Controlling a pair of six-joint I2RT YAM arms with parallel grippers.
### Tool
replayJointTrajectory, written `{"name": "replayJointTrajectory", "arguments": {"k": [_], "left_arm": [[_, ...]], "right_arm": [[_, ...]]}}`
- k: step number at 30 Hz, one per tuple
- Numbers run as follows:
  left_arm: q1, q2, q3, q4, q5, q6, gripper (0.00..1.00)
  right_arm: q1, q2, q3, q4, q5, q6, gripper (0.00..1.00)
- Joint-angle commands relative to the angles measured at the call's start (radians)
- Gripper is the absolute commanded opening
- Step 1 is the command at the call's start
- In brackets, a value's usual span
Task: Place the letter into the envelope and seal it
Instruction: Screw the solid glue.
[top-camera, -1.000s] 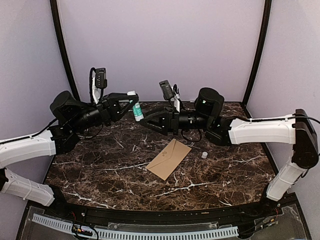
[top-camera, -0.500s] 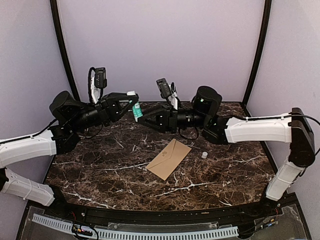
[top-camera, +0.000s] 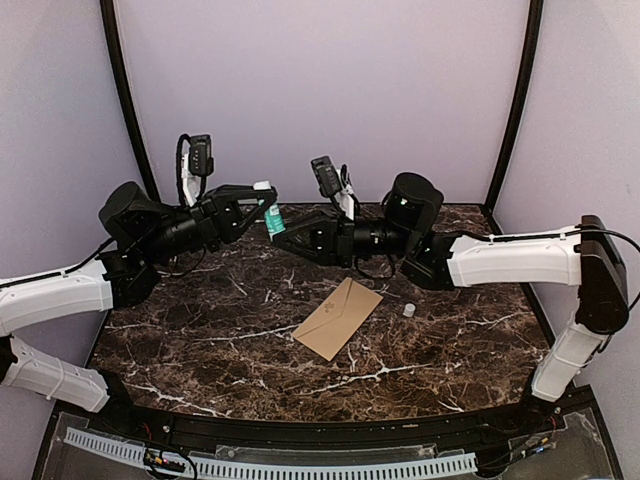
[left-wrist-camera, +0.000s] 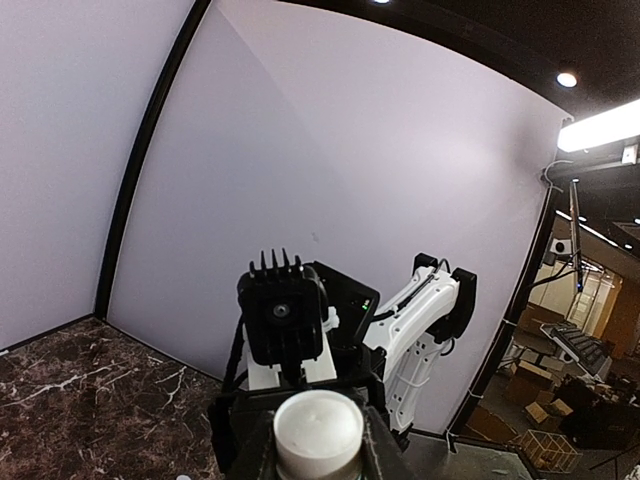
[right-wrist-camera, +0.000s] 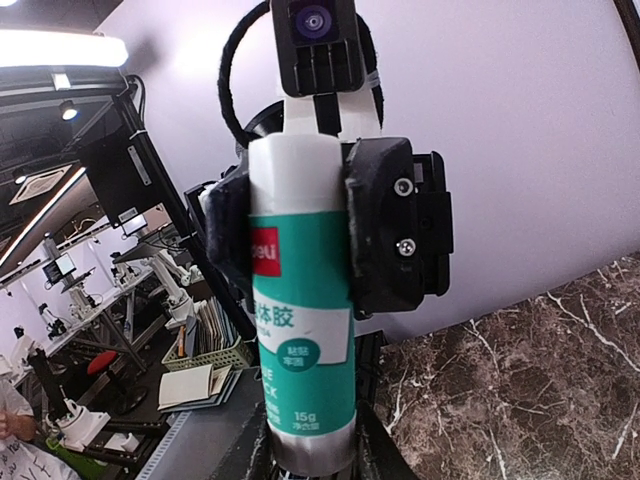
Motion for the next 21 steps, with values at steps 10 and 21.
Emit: {"name": "replayJointTrajectory", "arguments": {"k": [10, 21], "left_arm": [[0.006, -0.004, -0.011, 0.013, -0.003, 0.006, 0.00], [0.005, -0.005, -0.016, -0.164, -0.106, 0.157, 0.00]], "right_arm": [[0.007, -0.002, 0.015, 0.069, 0.012, 0.011, 0.17], [0.007, -0.036, 0.019, -0.132, 0.188, -0.101, 0.14]]}}
